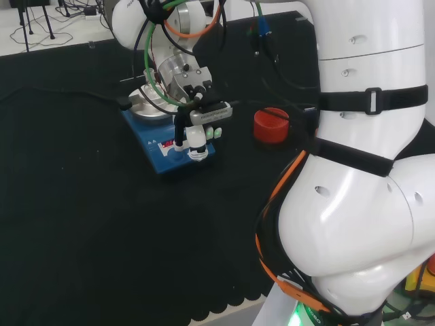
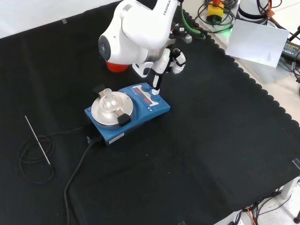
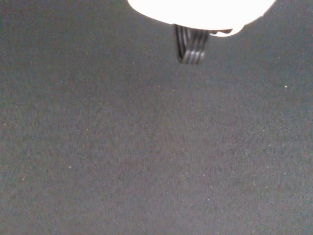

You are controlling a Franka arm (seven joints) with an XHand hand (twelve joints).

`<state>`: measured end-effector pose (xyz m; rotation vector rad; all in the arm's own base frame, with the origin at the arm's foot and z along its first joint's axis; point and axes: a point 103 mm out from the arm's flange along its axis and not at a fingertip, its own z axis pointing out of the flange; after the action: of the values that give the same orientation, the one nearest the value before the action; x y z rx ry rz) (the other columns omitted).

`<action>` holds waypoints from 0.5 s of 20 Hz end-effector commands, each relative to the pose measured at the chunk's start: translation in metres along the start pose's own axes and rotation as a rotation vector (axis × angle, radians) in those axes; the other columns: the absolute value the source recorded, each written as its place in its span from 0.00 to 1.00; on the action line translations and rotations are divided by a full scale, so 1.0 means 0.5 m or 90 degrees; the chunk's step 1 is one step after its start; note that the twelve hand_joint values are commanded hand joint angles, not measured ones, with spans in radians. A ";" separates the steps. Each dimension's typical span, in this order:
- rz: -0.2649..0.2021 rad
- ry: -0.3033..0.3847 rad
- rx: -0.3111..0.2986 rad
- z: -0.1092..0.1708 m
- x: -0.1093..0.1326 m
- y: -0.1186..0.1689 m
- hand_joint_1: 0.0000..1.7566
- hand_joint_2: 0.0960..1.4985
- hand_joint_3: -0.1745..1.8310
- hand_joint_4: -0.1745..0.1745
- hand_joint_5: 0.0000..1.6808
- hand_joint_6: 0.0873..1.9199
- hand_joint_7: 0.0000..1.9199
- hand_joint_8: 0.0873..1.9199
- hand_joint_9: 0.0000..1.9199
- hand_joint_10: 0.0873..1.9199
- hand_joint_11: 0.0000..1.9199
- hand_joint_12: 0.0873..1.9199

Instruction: Turn on the heater.

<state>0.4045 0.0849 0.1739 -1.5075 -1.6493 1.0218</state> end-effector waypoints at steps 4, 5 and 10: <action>-0.004 -0.001 -0.009 0.001 0.003 0.010 0.84 0.36 0.69 0.47 0.08 0.00 0.87 0.85 0.93 0.85 0.90 0.79; -0.003 -0.004 -0.008 0.002 0.010 0.012 0.84 0.36 0.69 0.47 0.08 0.00 0.87 0.85 0.93 0.85 0.90 0.79; 0.002 -0.009 -0.006 0.003 0.027 0.019 0.84 0.36 0.69 0.47 0.09 0.00 0.87 0.85 0.93 0.85 0.90 0.79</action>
<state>0.4064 0.0943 0.1678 -1.5072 -1.6702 1.0207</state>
